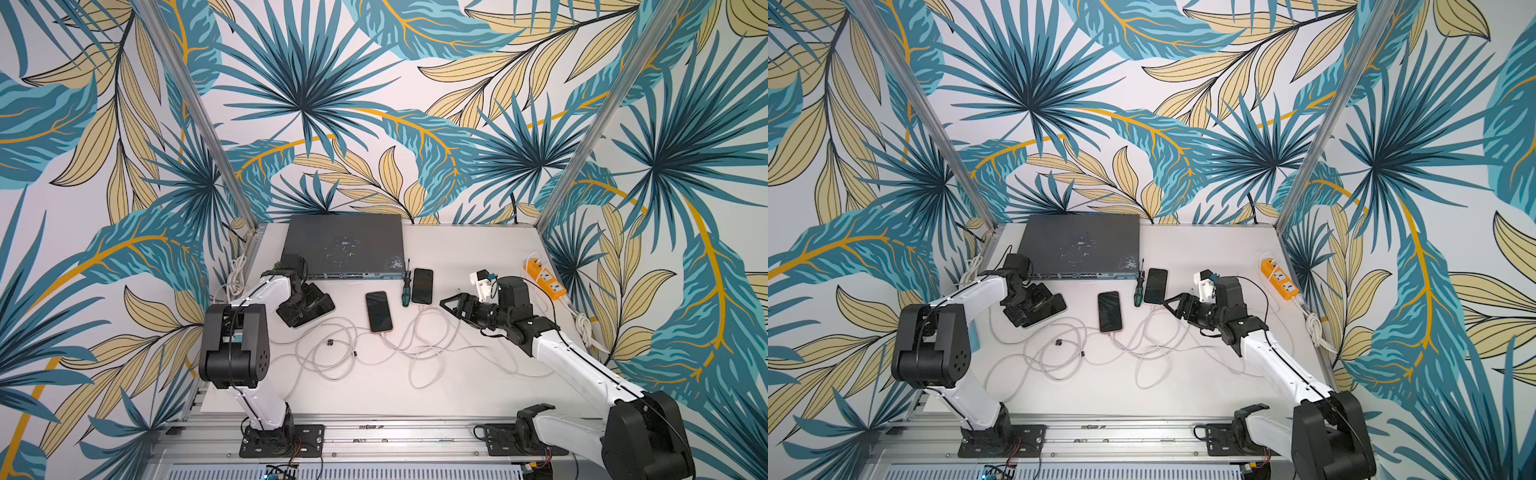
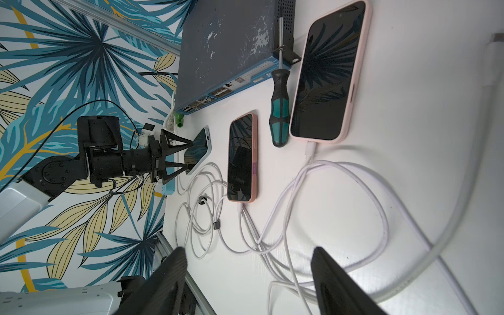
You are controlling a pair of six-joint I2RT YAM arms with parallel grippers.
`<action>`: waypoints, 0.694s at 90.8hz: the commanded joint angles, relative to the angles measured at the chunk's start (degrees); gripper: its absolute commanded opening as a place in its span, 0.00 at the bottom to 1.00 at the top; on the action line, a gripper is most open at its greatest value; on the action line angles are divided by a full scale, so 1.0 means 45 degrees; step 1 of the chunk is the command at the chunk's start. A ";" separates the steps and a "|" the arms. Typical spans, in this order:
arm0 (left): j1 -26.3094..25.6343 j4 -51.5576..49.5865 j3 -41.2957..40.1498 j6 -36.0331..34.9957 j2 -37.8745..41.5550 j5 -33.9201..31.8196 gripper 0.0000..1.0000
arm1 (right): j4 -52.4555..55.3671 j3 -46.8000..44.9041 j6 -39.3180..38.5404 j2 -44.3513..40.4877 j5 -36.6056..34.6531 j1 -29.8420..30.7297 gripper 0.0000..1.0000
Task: Plug the charging cable into the phone
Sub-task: Pick up the phone at the center of the board.
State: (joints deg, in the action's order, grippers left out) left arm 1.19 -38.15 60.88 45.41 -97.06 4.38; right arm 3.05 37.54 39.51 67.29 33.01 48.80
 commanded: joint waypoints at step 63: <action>-0.0250 0.1044 -0.1033 0.0515 -0.0061 0.0228 0.96 | 0.0051 -0.0237 0.0059 0.0030 -0.0023 0.0074 0.75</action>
State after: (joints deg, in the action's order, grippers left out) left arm 0.10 -34.94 55.57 47.97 -95.07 6.24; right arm 2.50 36.99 40.10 67.51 33.01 48.82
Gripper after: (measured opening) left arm 0.957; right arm 0.747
